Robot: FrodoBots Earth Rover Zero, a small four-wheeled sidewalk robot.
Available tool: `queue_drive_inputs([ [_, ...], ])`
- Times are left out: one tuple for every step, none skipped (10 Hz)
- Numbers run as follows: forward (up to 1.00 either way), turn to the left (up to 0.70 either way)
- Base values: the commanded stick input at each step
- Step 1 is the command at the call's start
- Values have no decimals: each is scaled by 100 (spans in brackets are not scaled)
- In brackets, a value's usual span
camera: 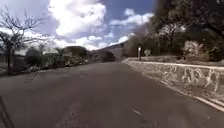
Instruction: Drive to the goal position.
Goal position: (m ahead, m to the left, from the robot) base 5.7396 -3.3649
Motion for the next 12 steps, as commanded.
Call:
queue_drive_inputs([
  [70,0],
  [70,0],
  [70,0],
  [70,0],
  [70,0],
  [70,0],
  [70,0],
  [70,0],
  [70,0],
  [70,0],
  [70,0],
  [70,0],
])
